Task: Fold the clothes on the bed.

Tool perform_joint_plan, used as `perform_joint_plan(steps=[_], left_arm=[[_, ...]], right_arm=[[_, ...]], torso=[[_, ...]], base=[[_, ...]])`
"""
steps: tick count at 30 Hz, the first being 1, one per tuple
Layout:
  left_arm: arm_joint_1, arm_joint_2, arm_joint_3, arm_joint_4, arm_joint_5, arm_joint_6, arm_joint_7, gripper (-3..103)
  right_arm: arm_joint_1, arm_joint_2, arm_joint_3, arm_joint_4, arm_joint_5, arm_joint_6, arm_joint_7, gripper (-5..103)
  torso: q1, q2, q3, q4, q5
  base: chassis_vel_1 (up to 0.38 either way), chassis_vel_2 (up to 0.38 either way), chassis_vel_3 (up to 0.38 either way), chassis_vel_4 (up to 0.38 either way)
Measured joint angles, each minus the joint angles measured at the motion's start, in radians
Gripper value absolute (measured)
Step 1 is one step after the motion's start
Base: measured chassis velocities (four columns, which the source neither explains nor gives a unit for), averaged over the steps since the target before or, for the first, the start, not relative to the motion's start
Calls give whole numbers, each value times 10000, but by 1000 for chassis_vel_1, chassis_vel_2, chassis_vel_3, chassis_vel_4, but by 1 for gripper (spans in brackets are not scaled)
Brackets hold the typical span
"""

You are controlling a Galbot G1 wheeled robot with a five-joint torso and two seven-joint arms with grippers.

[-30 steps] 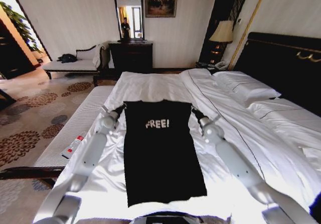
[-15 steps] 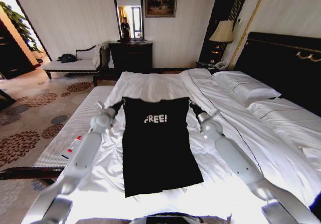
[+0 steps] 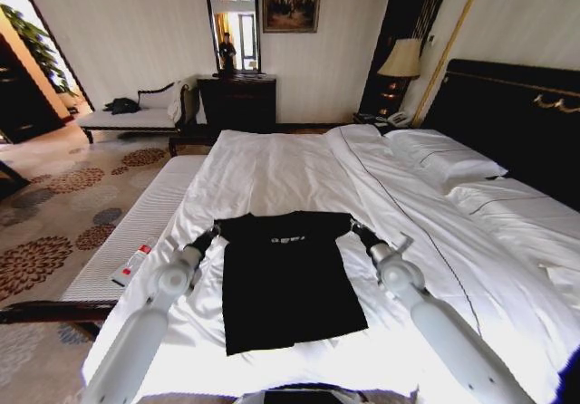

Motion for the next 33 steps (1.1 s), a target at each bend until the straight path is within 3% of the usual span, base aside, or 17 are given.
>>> perform_joint_plan(steps=[3, 7, 11, 23, 33], left_arm=[[871, -57, -118, -478, 212, 40, -61, 2], [2090, -206, -105, -822, 1116, 80, -67, 2], [2677, -299, -122, -1057, 1442, 161, -105, 2], [3778, -234, -322, -1748, 1956, 695, -239, 2], [4215, -393, -265, -1412, 2623, 507, 145, 2]], right_arm=[[-806, 11, 272, 312, -273, 1, -3, 0], [-1937, 337, 569, 577, -780, 45, -7, 0], [-2657, 605, 648, 636, -1328, 173, -26, 0], [-3319, 908, 748, 515, -1741, 269, -32, 0], [-3500, 837, 660, 348, -2031, 244, -44, 0]], torso=[[-1, 0, 0, -2, 2], [-1, 1, 0, 2, -1], [2, 1, 1, 1, 0], [3, 0, 2, 2, 0], [3, -1, 2, 1, -1]], base=[[0, 0, 0, 0], [0, 0, 0, 0], [0, 0, 0, 0], [0, 0, 0, 0], [0, 0, 0, 0]])
